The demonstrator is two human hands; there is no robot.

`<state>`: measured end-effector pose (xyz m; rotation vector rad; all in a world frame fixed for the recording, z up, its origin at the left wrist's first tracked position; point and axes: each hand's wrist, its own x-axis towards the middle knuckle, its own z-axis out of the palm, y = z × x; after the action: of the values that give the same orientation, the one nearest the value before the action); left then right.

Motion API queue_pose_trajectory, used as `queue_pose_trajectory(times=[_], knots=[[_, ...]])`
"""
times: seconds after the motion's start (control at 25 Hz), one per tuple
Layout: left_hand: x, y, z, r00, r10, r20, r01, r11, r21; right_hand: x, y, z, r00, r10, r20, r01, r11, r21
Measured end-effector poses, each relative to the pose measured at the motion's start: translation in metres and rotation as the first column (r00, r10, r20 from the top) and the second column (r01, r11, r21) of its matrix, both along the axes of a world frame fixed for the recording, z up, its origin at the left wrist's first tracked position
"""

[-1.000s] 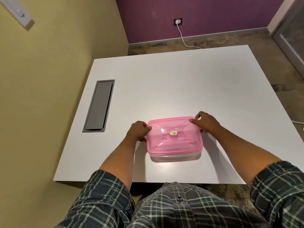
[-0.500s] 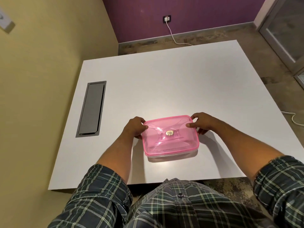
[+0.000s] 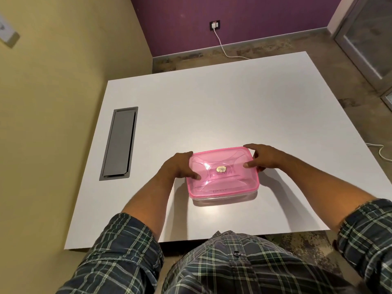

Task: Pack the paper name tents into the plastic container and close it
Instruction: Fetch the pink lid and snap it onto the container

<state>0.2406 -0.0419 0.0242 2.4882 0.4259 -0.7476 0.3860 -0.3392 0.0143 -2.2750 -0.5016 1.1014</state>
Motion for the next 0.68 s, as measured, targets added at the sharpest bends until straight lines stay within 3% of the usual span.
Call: queue_pose_trajectory(times=[0.12, 0.24, 0.68], knots=[[-0.001, -0.003, 0.0, 0.971, -0.167, -0.172, 0.191, 0.973, 0.132, 0.003, 0.0, 0.004, 0.982, 0.184, -0.042, -0.187, 0.979, -0.083], [-0.007, -0.009, -0.002, 0.945, -0.237, -0.224, 0.286, 0.933, 0.219, 0.001, 0.003, 0.001, 0.955, 0.298, -0.009, -0.295, 0.939, -0.175], [-0.019, -0.027, 0.0, 0.939, -0.291, -0.181, 0.341, 0.853, 0.395, -0.004, 0.02, 0.016, 0.864, 0.503, -0.009, -0.453, 0.77, -0.45]])
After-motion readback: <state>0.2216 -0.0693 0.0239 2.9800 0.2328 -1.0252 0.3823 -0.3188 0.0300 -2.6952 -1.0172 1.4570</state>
